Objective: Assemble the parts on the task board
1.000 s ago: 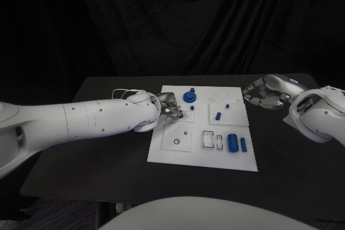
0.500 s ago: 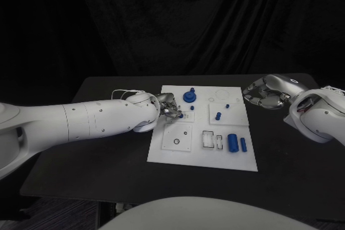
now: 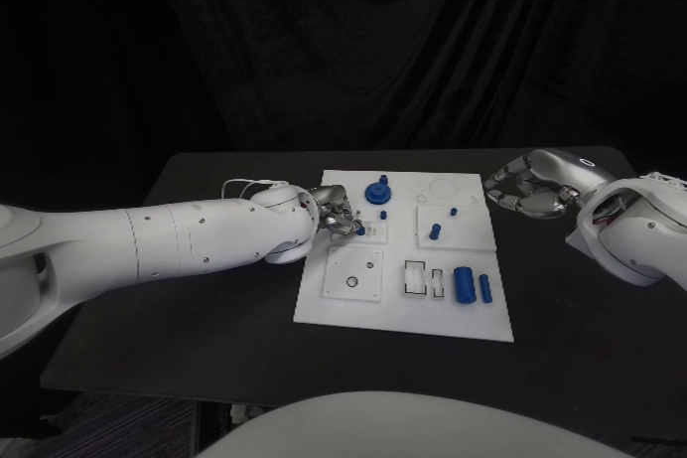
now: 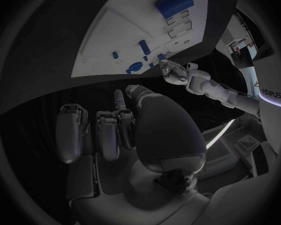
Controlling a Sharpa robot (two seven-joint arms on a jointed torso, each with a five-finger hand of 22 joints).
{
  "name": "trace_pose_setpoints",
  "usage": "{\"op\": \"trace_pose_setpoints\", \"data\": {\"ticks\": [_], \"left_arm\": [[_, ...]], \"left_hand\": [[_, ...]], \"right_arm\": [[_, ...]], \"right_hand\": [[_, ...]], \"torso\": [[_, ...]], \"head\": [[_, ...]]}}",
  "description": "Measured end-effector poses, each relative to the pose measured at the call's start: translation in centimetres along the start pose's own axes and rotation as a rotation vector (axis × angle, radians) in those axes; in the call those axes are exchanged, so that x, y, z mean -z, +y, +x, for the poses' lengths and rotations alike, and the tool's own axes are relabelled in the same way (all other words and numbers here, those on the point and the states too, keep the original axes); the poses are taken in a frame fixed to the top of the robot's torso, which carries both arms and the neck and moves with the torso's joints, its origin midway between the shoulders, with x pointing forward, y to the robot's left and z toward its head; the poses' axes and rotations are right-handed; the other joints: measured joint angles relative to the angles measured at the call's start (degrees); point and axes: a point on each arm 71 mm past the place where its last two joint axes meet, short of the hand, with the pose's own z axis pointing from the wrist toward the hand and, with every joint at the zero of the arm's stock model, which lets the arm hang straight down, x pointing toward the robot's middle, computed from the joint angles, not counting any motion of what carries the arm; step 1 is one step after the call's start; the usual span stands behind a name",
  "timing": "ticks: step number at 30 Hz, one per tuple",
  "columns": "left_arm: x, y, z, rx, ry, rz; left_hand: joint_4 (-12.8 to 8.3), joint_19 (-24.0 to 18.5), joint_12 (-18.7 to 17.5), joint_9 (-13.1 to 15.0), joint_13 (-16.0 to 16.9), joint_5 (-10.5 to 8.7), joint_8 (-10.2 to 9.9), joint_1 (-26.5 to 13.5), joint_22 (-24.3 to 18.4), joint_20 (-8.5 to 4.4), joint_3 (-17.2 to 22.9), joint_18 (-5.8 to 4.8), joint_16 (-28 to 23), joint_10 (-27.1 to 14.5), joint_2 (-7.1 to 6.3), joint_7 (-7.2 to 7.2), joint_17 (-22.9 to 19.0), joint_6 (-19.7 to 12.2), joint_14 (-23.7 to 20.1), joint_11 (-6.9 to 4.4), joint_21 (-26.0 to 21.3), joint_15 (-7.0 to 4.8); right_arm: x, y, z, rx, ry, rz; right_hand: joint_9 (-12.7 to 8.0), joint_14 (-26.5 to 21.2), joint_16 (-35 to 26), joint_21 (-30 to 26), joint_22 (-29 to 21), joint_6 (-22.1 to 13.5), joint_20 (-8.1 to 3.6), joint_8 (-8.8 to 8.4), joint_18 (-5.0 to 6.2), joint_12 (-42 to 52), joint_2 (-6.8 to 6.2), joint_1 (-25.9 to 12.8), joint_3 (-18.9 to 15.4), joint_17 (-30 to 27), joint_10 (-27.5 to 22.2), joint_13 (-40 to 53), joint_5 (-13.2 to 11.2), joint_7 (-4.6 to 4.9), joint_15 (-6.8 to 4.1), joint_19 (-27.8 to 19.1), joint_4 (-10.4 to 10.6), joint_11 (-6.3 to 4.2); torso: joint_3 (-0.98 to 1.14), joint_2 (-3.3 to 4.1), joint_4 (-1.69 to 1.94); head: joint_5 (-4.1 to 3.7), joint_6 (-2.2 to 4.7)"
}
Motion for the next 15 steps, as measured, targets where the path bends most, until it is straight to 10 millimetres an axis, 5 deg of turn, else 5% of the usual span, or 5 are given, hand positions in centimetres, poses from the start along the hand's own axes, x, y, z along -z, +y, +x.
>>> {"op": "trace_pose_setpoints", "data": {"ticks": [15], "left_arm": [[0.00,0.01,0.02,-0.002,0.002,0.004]], "left_hand": [[-0.2,0.0,-0.2,-0.2,0.0,-1.78,0.0,-0.3,0.0,0.00,0.1,0.00,0.0,0.0,0.28,0.03,0.0,0.0,0.0,0.00,-0.3,0.00]], "right_arm": [[0.01,-0.02,0.02,0.000,0.002,0.001]], "right_hand": [[-0.1,0.0,0.0,0.0,0.0,0.0,0.00,0.00,0.00,-0.2,0.00,0.0,-0.2,0.0,0.0,0.0,0.0,0.00,0.00,0.0,-0.2,0.00]], "torso": [[0.01,0.01,0.01]], "head": [[0.04,0.00]]}}
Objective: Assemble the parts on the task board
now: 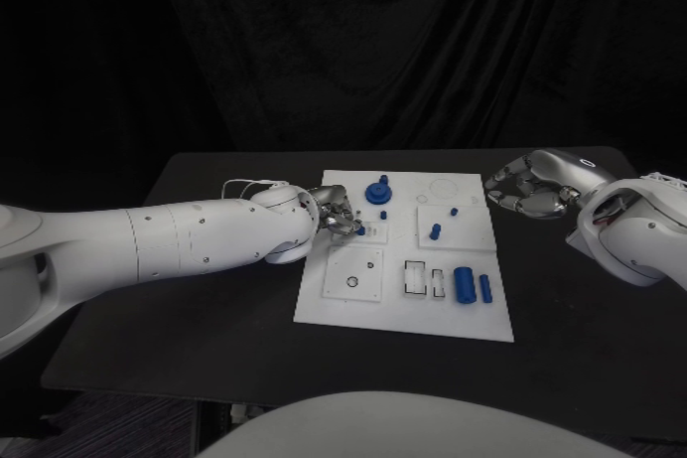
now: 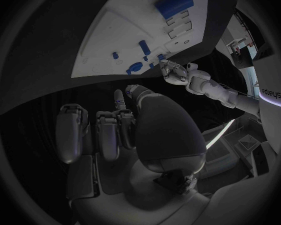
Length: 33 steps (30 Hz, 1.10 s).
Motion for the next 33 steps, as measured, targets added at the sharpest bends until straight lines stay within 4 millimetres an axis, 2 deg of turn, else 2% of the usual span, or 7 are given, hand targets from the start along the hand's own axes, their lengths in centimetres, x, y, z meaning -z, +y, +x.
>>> {"op": "trace_pose_setpoints", "data": {"ticks": [3,5,7,12,15,25,33], "left_arm": [[0.00,0.00,0.01,-0.001,0.001,0.000],[0.00,0.00,0.01,-0.001,0.002,0.000],[0.00,0.01,0.02,-0.002,0.004,0.000],[0.00,-0.03,0.19,-0.004,0.011,0.004],[-0.01,-0.14,0.31,-0.005,0.016,0.010],[-0.02,-0.32,0.47,-0.008,0.026,0.024],[-0.03,-0.32,0.46,-0.008,0.027,0.027]], "left_hand": [[0.0,0.0,0.0,-0.1,0.0,-0.50,-0.2,-0.2,0.0,0.00,0.0,0.00,0.0,0.0,-0.22,0.08,0.0,-0.1,0.0,0.00,0.0,0.00],[0.2,0.0,0.0,-0.2,0.0,-1.16,-0.2,-0.5,0.0,0.00,0.2,0.00,0.0,0.0,0.09,0.09,0.0,-0.1,0.0,0.00,0.0,0.00],[0.4,0.0,0.0,-0.5,0.0,-3.18,-0.5,-1.4,0.0,0.00,-0.1,0.00,0.0,0.0,0.11,0.07,0.0,-0.1,0.0,0.00,0.0,0.00],[2.7,-0.2,0.0,-1.2,0.0,-8.23,-0.7,-3.6,0.0,0.21,-2.1,0.00,0.0,0.0,0.45,-0.34,0.0,0.4,0.0,0.00,-0.2,0.00],[4.0,-0.2,-0.2,-1.6,0.0,-10.24,-0.8,-4.3,0.0,0.21,-3.4,0.00,0.0,0.0,0.53,-0.24,0.0,0.9,0.0,0.00,-0.2,0.00],[7.0,-0.2,-0.2,-2.3,0.0,-12.81,-1.3,-6.0,0.0,0.21,-6.3,0.00,0.0,-0.2,1.05,-0.04,0.0,1.1,0.0,0.21,-0.5,0.00],[7.1,-0.2,-0.2,-2.3,0.0,-13.05,-1.3,-6.0,0.0,0.21,-6.5,0.00,0.0,-0.2,1.05,-0.04,0.0,1.1,0.0,0.21,-0.5,0.00]], "right_arm": [[0.00,0.00,0.01,0.000,0.000,0.000],[0.00,0.00,0.01,0.000,0.001,0.000],[0.00,0.01,0.02,0.000,0.001,0.000],[-0.01,0.00,0.03,0.000,0.002,0.000],[-0.01,-0.01,0.03,0.000,0.002,0.001],[-0.01,-0.02,0.04,0.000,0.004,0.001],[0.00,-0.04,0.06,0.000,0.005,0.002]], "right_hand": [[0.0,0.0,0.0,0.0,0.0,0.0,0.00,0.00,0.00,0.0,0.00,0.0,0.0,0.0,0.0,0.0,0.0,0.00,0.00,0.0,0.0,0.00],[0.0,0.0,0.0,0.0,0.0,0.0,0.00,0.00,0.00,0.0,0.00,0.0,0.0,0.0,0.0,0.0,0.0,0.00,0.00,0.0,0.0,0.00],[0.0,0.0,0.0,0.0,0.0,0.0,0.00,0.00,0.00,0.0,0.00,0.0,0.0,0.0,0.0,0.0,0.0,0.00,0.00,0.0,0.0,0.00],[0.0,0.0,0.0,0.0,0.0,0.0,0.00,0.00,0.00,0.0,0.00,0.0,0.0,0.0,0.0,0.0,0.0,0.00,0.00,0.0,0.0,0.00],[0.0,0.0,0.0,0.0,0.0,0.0,0.00,0.00,0.00,0.0,0.00,0.0,0.0,0.0,0.0,0.0,0.0,0.00,0.00,0.0,0.0,0.00],[0.0,0.0,0.0,0.0,0.0,0.0,0.00,0.00,0.00,0.0,0.00,0.0,0.2,0.0,0.0,0.0,0.0,0.00,0.00,0.0,-0.2,0.00],[0.0,0.0,0.0,0.0,0.0,0.0,0.00,0.00,0.00,0.0,0.00,0.0,0.2,0.0,0.0,0.0,0.0,0.00,0.00,0.0,-0.2,0.00]], "torso": [[0.02,-0.01,-0.01],[0.02,-0.01,-0.01],[0.02,-0.02,-0.01],[0.02,-0.03,-0.03],[0.02,-0.02,-0.03],[0.02,-0.02,-0.02],[0.00,0.00,-0.01]], "head": [[0.04,0.00],[0.09,0.00],[0.14,0.00],[0.17,0.00],[0.17,0.00],[0.13,0.00],[0.18,0.00]]}}
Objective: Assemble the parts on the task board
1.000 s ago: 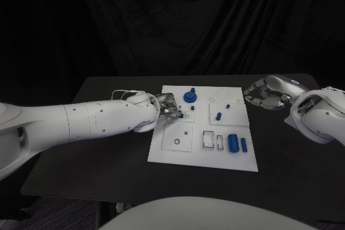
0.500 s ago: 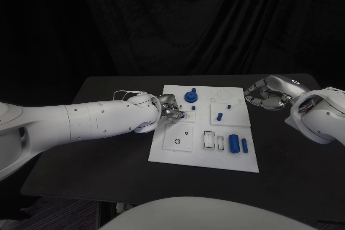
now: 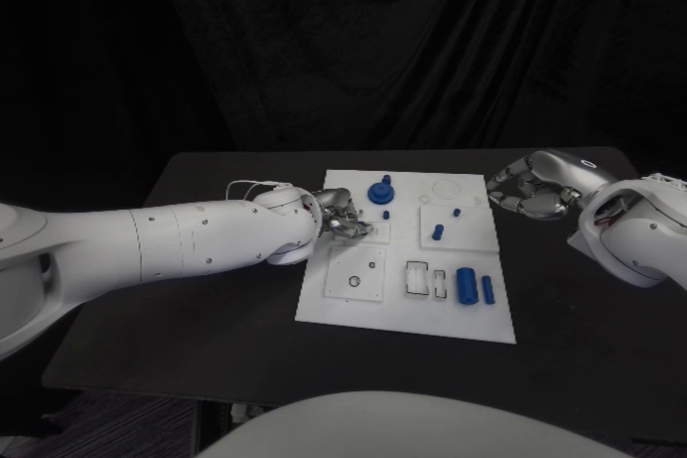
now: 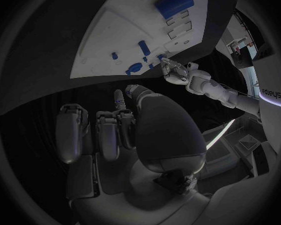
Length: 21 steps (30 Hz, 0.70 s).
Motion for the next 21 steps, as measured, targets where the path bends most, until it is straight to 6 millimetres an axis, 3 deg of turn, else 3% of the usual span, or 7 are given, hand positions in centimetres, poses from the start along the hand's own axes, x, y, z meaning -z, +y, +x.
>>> {"op": "trace_pose_setpoints", "data": {"ticks": [5,14,21], "left_arm": [[-0.07,-0.01,-0.01,0.000,-0.001,0.000],[-0.17,-0.04,-0.02,-0.001,-0.001,0.000],[-0.25,-0.17,0.02,-0.001,-0.003,0.009]], "left_hand": [[0.8,0.0,0.0,-0.2,0.0,-1.20,0.0,-0.4,0.0,0.00,-0.8,0.00,0.0,0.0,0.41,0.00,0.0,0.0,0.0,0.00,0.0,0.00],[1.0,0.0,0.0,-0.6,0.0,-5.46,-0.2,-4.2,0.0,0.00,-5.6,0.00,0.0,0.0,1.58,0.21,0.0,0.6,-0.2,0.00,0.0,0.21],[0.9,0.0,0.0,-0.5,0.0,-5.66,-0.2,-4.4,0.0,0.00,-6.4,0.00,0.0,0.0,1.82,-0.09,0.0,0.9,-0.2,0.00,0.0,0.21]], "right_arm": [[0.00,0.00,0.01,0.000,0.001,0.000],[0.03,-0.01,0.02,0.000,0.002,0.001],[0.05,-0.03,0.02,0.000,0.002,0.001]], "right_hand": [[0.0,0.0,0.0,0.0,0.0,0.0,0.00,0.00,0.00,0.0,0.00,0.0,0.0,0.0,0.0,0.0,0.0,0.00,0.00,0.0,0.0,0.00],[-0.1,0.0,0.0,0.0,0.0,0.0,0.00,0.00,0.00,0.0,0.00,0.0,0.0,0.0,0.0,0.0,0.0,0.00,0.00,0.0,0.0,0.00],[-0.1,0.0,0.0,0.0,0.0,0.1,0.00,0.00,0.00,0.0,0.00,0.0,0.0,0.0,0.0,0.0,0.0,0.12,0.00,0.0,0.0,0.00]], "torso": [[-0.01,0.01,0.00],[-0.01,0.01,0.04],[0.01,0.01,0.01]], "head": [[0.05,0.00],[-0.07,0.00],[0.00,0.00]]}}
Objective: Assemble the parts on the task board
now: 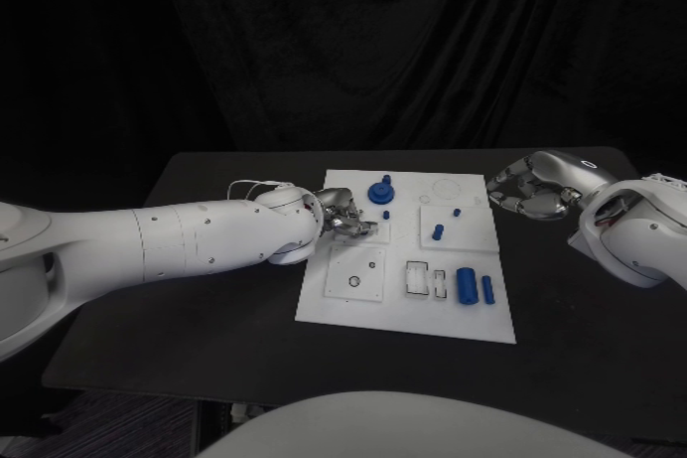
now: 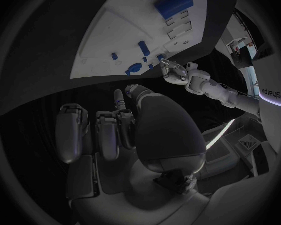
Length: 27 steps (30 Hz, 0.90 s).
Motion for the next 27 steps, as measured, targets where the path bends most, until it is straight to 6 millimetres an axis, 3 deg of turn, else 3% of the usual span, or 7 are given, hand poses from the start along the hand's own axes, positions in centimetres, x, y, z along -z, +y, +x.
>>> {"op": "trace_pose_setpoints", "data": {"ticks": [3,8,11,16,21,27], "left_arm": [[-0.06,-0.08,0.00,0.000,-0.003,0.004],[-0.13,-0.13,-0.05,0.002,-0.010,0.007],[-0.17,-0.15,-0.09,0.003,-0.014,0.008],[-0.19,-0.08,-0.15,0.004,-0.019,0.006],[-0.05,0.15,-0.28,0.009,-0.030,0.003],[0.79,0.34,-0.45,0.026,-0.057,0.015]], "left_hand": [[0.0,0.0,0.0,0.6,0.0,-0.17,0.7,0.0,0.0,0.00,-0.8,0.00,0.0,0.0,0.00,-0.22,0.0,0.6,0.0,0.00,0.0,0.00],[0.0,0.0,0.0,6.6,0.0,-0.17,5.3,0.8,0.0,0.00,-3.4,0.00,0.0,0.0,0.82,-0.72,0.0,-0.6,0.0,0.00,0.0,0.00],[0.1,0.0,0.0,8.8,0.0,-0.17,7.0,1.1,0.0,0.00,-4.2,0.00,0.0,0.0,1.14,-0.63,0.0,-1.6,0.0,0.00,0.0,0.00],[0.0,0.1,0.0,10.2,0.0,-0.17,7.9,1.4,0.0,-0.14,-4.4,0.00,0.0,0.0,1.37,-0.63,0.0,-2.1,0.0,0.00,0.0,0.00],[0.0,0.5,0.4,12.8,0.0,-0.17,10.6,2.0,0.0,-0.52,-5.7,0.00,0.0,0.0,2.00,-1.03,0.0,-2.9,0.0,-0.01,0.6,-0.01],[0.0,1.5,0.4,12.9,0.0,0.55,12.6,2.8,0.0,-1.02,-6.6,-0.01,0.0,0.0,1.85,-1.44,0.0,-3.3,0.2,-0.41,2.9,-0.22]], "right_arm": [[0.00,0.00,0.00,0.000,0.000,0.000],[0.00,0.00,0.00,0.000,0.000,0.000],[0.00,0.00,0.00,0.000,0.000,0.000],[-0.01,0.00,0.01,0.000,0.000,0.000],[-0.01,-0.01,0.01,0.000,0.001,0.001],[0.06,-0.13,-0.02,0.001,0.000,0.004]], "right_hand": [[0.0,0.0,0.0,0.0,0.0,0.1,0.00,0.00,0.00,0.0,0.00,0.0,0.0,0.0,0.0,0.0,0.0,0.09,0.00,0.0,0.0,0.00],[0.0,0.0,0.0,0.0,0.0,0.1,0.00,0.00,0.00,0.0,0.00,0.0,0.0,0.0,0.0,0.0,0.0,0.09,0.00,0.0,0.0,0.00],[0.0,0.0,0.0,0.0,0.0,0.1,0.00,0.00,0.00,0.0,0.00,0.0,0.2,0.0,0.0,0.0,0.0,0.09,0.00,0.0,-0.2,0.00],[0.0,0.0,0.0,0.0,0.0,0.1,0.00,0.00,0.00,0.0,0.00,0.0,0.2,0.0,0.0,0.0,0.0,0.09,0.00,0.0,-0.2,0.00],[0.0,0.0,0.0,0.0,0.0,0.1,0.00,0.00,0.00,0.0,0.00,0.0,0.2,0.0,0.0,0.0,0.0,0.09,0.00,0.0,-0.2,0.00],[0.0,0.0,0.0,0.0,0.0,0.1,0.00,0.00,0.00,0.0,0.00,0.0,0.2,0.0,0.0,0.0,0.0,0.09,0.00,0.0,-0.2,0.00]], "torso": [[0.01,-0.01,-0.01],[0.04,-0.03,-0.01],[0.04,-0.04,-0.03],[0.02,-0.04,-0.08],[-0.03,-0.03,-0.12],[-0.04,-0.02,-0.06]], "head": [[-0.01,0.00],[-0.10,0.00],[-0.05,0.00],[0.11,0.00],[0.12,0.00],[-0.40,0.00]]}}
